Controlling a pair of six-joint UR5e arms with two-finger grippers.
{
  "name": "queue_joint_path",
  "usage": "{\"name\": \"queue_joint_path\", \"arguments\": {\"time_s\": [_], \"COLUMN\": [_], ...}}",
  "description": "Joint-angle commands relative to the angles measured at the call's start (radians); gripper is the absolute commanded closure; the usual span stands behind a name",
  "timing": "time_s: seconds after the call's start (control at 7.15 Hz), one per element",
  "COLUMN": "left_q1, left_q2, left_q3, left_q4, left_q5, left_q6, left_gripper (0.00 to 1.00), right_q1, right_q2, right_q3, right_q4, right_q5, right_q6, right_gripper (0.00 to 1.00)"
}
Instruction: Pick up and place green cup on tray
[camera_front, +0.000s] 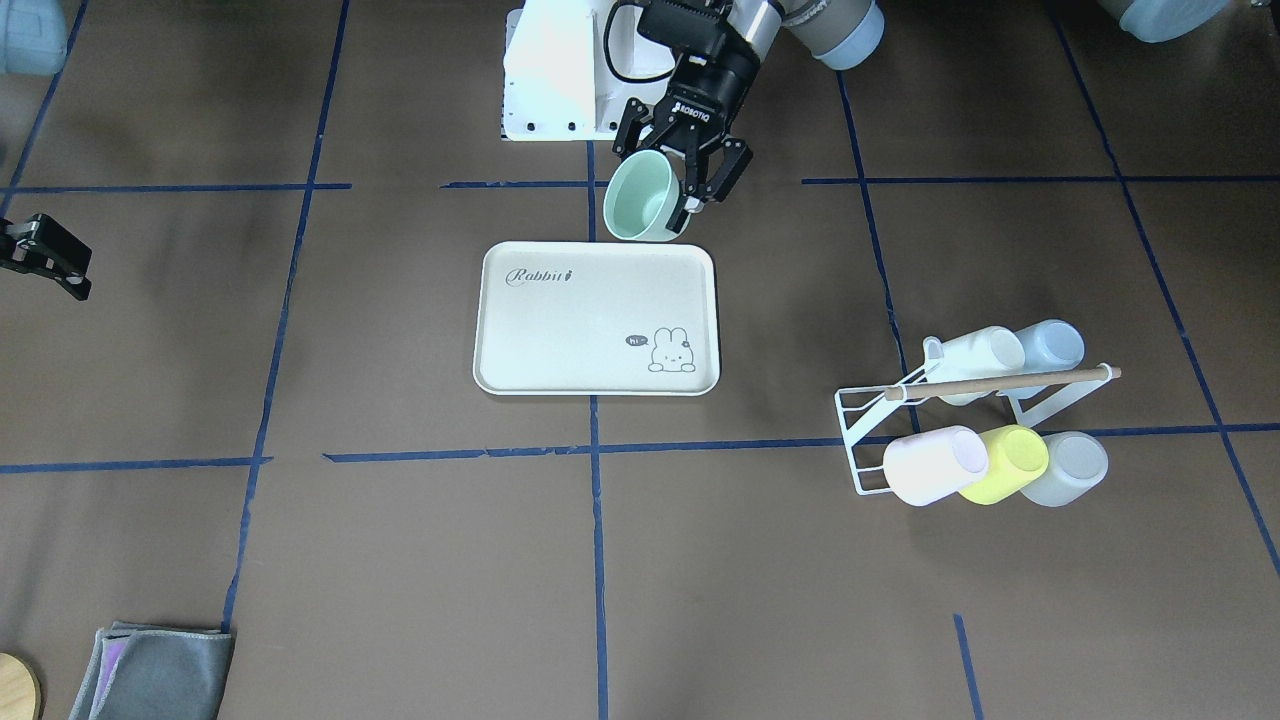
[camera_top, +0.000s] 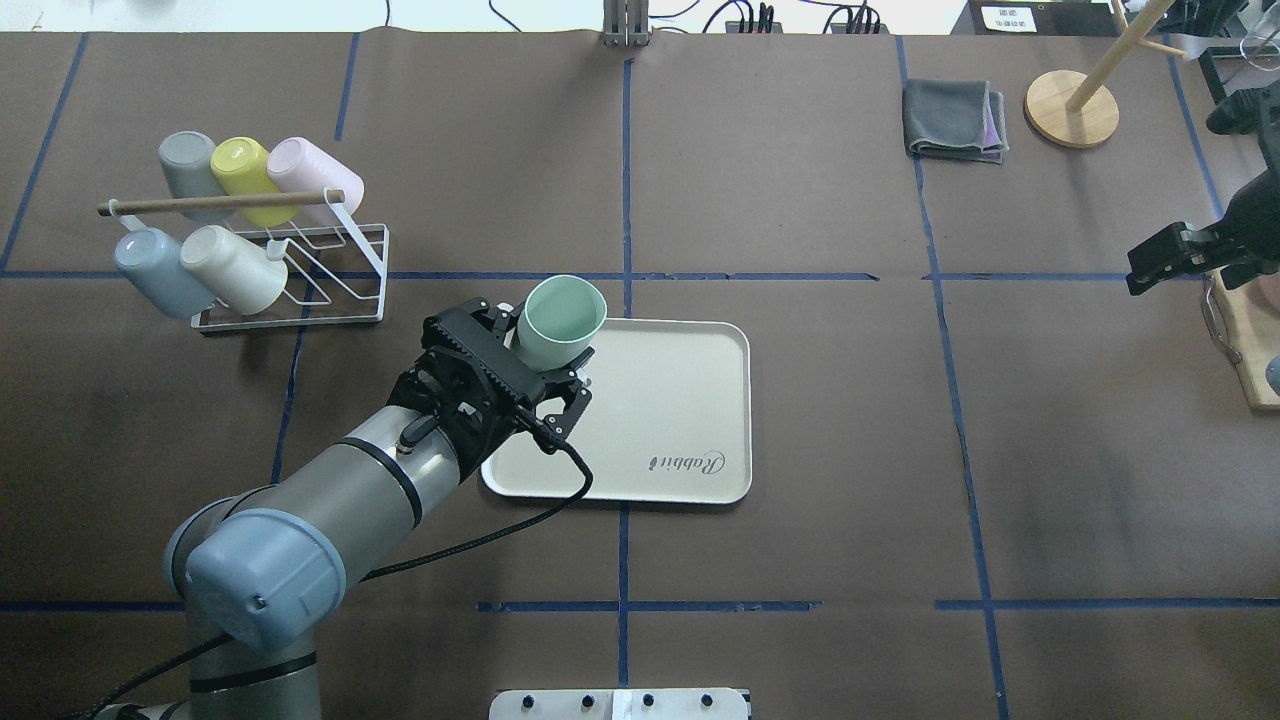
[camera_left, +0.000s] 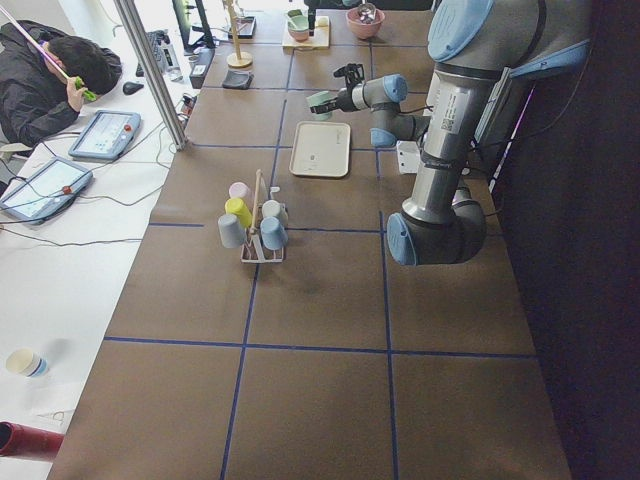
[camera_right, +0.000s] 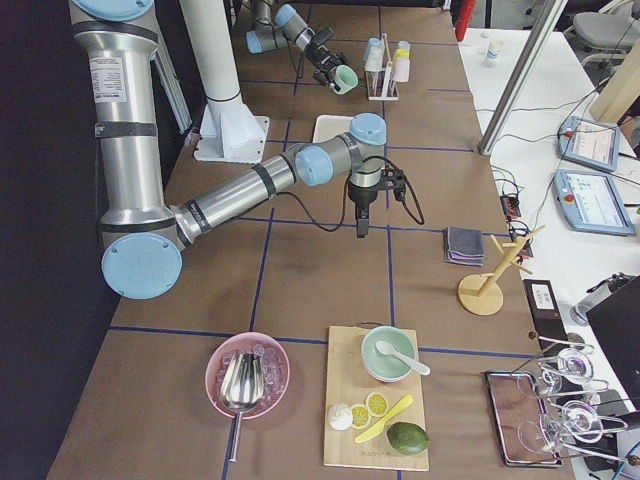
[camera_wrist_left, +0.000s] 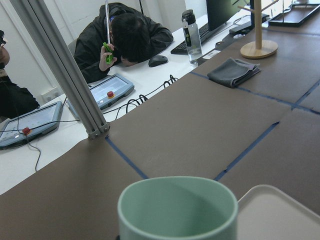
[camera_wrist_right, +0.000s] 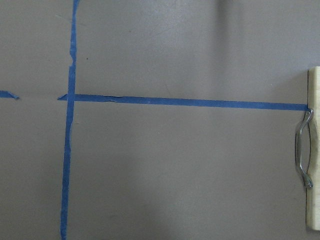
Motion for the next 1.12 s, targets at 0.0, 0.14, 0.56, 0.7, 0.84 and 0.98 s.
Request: {"name": "queue_joint_path", "arguments": {"time_s": [0.0,0.14,0.56,0.7,0.84,0.98], "left_q1": [-0.046,-0.046,-0.063,-0.062,-0.06,-0.06], "left_q2": [-0.031,-0.086,-0.126,-0.147,-0.181,-0.189], "left_q3": [0.077,0.219,0.34,0.417,0.581,0.654], "left_q4": [-0.137,-0.286,-0.403,-0.468,-0.647,-0.737], "left_q5": [-0.13,-0.139,-0.146,-0.143,-0.14,-0.143], "left_q6": [0.1,0.101,0.098,0.093,0.085,0.084], "left_gripper": [0.81,0.81,0.8,0.8,0.81,0.81], "right_q1": [0.001,0.007,0.019,0.021,0.021,0.021], "right_q2": [-0.001,-0.001,0.003,0.004,0.004,0.004], "right_q3": [-0.006,-0.008,-0.019,-0.02,-0.022,-0.022], "right_q4": [0.0,0.0,0.0,0.0,0.0,0.0], "right_q5": [0.0,0.0,0.002,0.002,0.003,0.003], "right_q6": [0.0,-0.002,-0.003,-0.003,-0.003,-0.002], "right_gripper": [0.0,0.0,0.0,0.0,0.0,0.0]}}
